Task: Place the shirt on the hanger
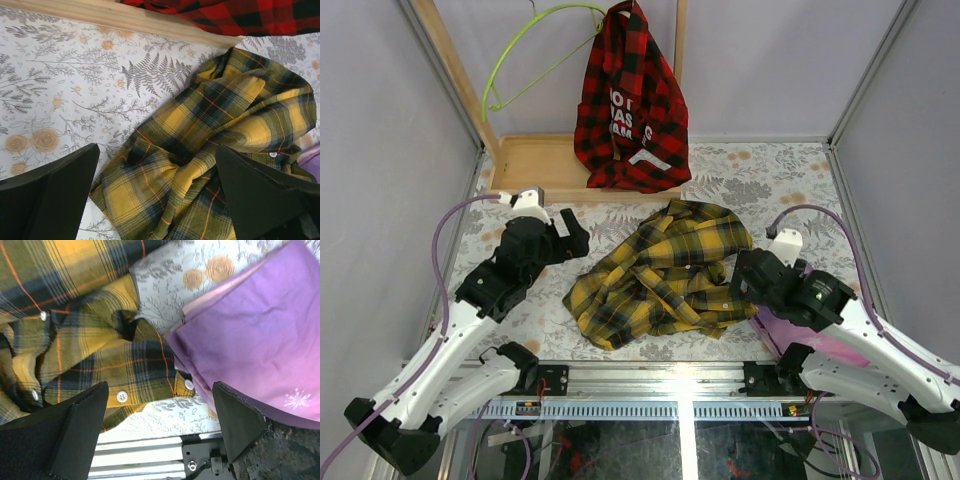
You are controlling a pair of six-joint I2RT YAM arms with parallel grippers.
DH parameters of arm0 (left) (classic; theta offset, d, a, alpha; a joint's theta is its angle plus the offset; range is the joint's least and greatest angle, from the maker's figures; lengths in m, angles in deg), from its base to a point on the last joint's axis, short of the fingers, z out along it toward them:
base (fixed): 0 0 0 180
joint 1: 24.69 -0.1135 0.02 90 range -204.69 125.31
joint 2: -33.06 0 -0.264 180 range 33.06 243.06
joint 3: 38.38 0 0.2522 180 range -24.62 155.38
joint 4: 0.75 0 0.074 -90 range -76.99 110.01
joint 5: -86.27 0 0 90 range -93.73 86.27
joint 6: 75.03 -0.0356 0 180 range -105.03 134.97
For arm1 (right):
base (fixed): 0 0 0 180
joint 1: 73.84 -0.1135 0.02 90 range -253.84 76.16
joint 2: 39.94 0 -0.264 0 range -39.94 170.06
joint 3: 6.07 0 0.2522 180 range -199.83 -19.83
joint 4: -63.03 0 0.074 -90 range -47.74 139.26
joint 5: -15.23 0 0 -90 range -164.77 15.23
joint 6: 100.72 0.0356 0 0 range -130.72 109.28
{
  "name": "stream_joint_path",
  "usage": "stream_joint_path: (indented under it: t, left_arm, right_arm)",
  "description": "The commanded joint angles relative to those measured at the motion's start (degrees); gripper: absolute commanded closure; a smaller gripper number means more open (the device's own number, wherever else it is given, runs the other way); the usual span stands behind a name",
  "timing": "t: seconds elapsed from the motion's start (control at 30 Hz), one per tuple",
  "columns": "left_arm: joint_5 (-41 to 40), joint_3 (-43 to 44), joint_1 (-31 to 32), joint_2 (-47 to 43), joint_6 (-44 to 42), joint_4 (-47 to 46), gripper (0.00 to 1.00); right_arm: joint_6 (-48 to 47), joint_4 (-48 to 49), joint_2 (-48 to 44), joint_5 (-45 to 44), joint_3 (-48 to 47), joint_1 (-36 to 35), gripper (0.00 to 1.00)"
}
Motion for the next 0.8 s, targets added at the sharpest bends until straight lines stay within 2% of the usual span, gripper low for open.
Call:
stream_joint_path:
  t: [0.0, 0.1, 0.27, 0.3, 0.57, 0.63, 0.77]
  left_arm:
    - [3.7, -0.2, 0.1, 2.9, 0.8, -4.6, 0.00]
    - [7.2, -0.5, 0.1, 5.1, 0.5, -5.0, 0.01]
    - [22.2, -3.7, 0.5, 9.5, -4.0, -10.8, 0.03]
    - [23.3, -3.4, 1.3, 11.2, -4.8, -10.6, 0.03]
    - [18.7, -1.8, 9.4, 22.6, -6.4, -9.6, 0.07]
    - [18.4, -2.0, 10.4, 24.8, -6.4, -10.0, 0.13]
    - [13.6, -1.5, 11.0, 29.0, -5.2, -9.0, 0.33]
  right_arm:
    - [6.5, 1.5, -2.3, 4.3, 5.0, 0.3, 0.08]
    - [6.1, 4.0, -3.3, 6.2, 8.2, 0.4, 0.08]
    - [4.9, 3.9, -2.8, 6.3, 9.9, 0.3, 0.08]
    - [4.7, 3.7, -2.5, 6.3, 10.1, 0.3, 0.08]
    - [4.1, 2.2, -2.4, 6.3, 9.6, 0.3, 0.09]
    - [4.5, 1.6, -2.9, 6.3, 9.7, 0.3, 0.09]
    - [4.3, 1.9, -4.2, 6.3, 10.4, 0.3, 0.09]
